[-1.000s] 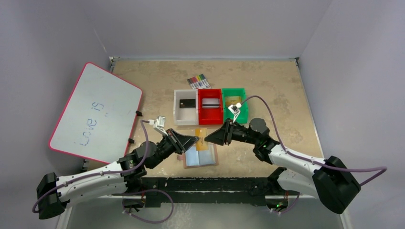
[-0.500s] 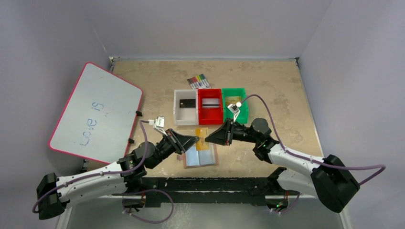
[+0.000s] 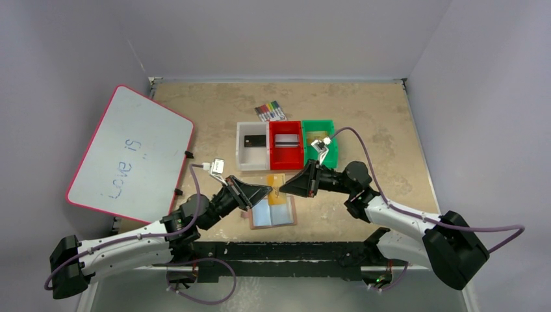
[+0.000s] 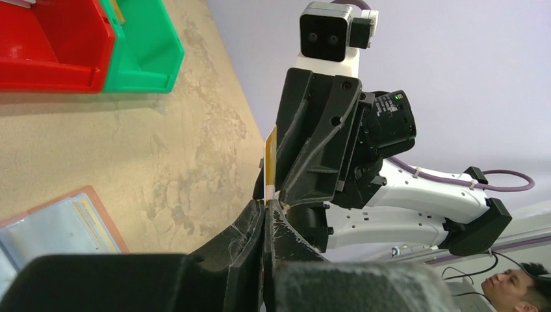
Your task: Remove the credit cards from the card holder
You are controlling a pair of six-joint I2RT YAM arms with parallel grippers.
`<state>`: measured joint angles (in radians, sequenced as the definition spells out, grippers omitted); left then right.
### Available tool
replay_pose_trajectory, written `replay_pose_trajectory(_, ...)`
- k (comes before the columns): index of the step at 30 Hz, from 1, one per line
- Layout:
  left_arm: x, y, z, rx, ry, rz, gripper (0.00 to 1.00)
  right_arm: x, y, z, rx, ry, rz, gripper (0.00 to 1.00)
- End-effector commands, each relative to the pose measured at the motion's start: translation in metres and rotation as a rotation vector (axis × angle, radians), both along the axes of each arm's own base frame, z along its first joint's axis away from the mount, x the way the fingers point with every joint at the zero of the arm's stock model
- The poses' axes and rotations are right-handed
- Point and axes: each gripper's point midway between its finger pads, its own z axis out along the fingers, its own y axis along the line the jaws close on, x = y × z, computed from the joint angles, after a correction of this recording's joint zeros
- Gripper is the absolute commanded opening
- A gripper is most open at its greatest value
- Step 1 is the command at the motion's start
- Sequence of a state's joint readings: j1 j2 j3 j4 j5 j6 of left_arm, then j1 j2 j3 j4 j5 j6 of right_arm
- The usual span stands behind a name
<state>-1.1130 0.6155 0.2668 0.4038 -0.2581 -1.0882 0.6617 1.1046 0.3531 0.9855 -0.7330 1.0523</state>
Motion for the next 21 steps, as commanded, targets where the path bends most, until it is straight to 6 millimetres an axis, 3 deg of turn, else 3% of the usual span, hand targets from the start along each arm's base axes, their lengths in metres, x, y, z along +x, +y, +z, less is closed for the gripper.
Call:
replay_pose_trajectory(1,-0.004,-0.002,0.008,-0.027,-0.031,-0.026,0.0,-0.005,0.0,0.029,0.077,-0.089,0.03,0.17)
replay_pose_trajectory(7,-0.003,-0.001,0.006,-0.025,-0.026,-0.021,0.02,-0.007,0.0,0.03,0.077,-0.11,0.041,0.0)
replay_pose_trajectory(12,0.004,0.006,0.003,-0.01,0.001,0.033,0.39,0.0,0.0,0.028,0.038,-0.133,0.012,0.0)
replay_pose_trajectory(16,0.014,0.021,-0.005,0.046,0.03,0.122,0.52,0.026,-0.002,0.016,-0.109,-0.18,-0.116,0.0)
replay_pose_trajectory(18,0.017,0.027,-0.011,0.082,0.043,0.152,0.55,0.047,-0.011,0.006,-0.218,-0.192,-0.232,0.0)
replay_pose_trajectory(21,0.019,0.036,-0.022,0.133,0.062,0.183,0.57,0.075,-0.032,0.006,-0.347,-0.303,-0.406,0.0)
